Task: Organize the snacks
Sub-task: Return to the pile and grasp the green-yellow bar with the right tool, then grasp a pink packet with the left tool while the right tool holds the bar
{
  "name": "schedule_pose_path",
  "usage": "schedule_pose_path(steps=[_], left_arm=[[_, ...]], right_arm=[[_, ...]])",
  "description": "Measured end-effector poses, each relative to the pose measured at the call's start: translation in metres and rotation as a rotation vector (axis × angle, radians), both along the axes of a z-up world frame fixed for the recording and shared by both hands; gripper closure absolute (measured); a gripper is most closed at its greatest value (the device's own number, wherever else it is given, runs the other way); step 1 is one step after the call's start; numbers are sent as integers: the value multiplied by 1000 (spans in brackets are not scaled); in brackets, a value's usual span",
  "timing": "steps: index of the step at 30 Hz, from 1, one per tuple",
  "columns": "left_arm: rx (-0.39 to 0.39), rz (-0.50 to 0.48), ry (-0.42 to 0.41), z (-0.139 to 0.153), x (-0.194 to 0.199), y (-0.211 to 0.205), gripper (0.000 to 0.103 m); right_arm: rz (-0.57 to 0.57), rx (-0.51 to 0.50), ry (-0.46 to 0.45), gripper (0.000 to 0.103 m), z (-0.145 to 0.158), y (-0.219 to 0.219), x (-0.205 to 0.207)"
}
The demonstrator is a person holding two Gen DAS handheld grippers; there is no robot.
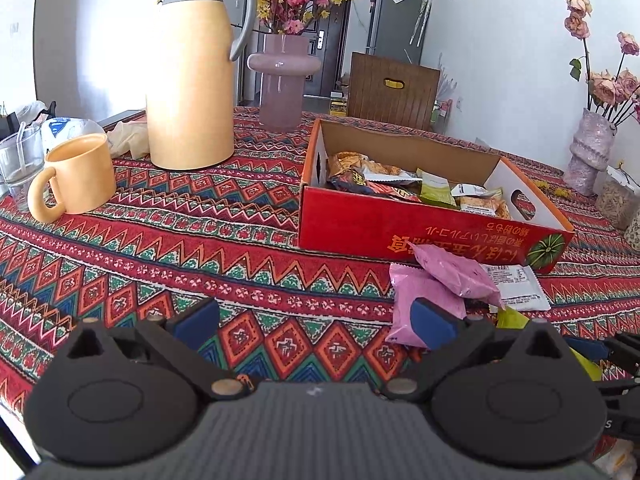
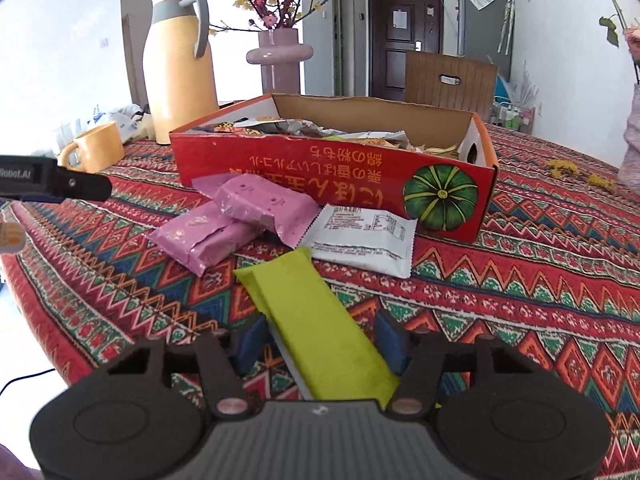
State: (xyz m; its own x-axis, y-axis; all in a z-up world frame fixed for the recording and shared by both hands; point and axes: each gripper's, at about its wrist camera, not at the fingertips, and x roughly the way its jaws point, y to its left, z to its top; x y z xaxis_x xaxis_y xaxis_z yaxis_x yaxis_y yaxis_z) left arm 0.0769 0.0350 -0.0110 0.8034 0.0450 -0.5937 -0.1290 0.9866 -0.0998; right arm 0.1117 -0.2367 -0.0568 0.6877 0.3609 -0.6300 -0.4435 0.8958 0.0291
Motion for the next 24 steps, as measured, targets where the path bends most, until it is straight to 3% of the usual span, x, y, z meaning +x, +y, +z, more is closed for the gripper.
schedule_pose_path(steps=[5, 7, 9, 13, 24], left_arm=[[0, -18, -8, 3, -7, -2, 0], [0, -19, -13, 4, -10, -1, 0], [-3, -18, -17, 5, -12, 1, 0], [-7, -10, -18, 4, -14, 6, 0], [-13, -11, -5, 0, -12, 8, 0]], right_arm=[[-25, -7, 7, 45, 1, 7, 1], [-25, -2, 7, 52, 2, 9, 1], [-15, 3, 6, 65, 2, 13, -1], [4, -37, -28, 69, 2, 25, -9], [-18, -23, -94, 70, 9, 23, -26]])
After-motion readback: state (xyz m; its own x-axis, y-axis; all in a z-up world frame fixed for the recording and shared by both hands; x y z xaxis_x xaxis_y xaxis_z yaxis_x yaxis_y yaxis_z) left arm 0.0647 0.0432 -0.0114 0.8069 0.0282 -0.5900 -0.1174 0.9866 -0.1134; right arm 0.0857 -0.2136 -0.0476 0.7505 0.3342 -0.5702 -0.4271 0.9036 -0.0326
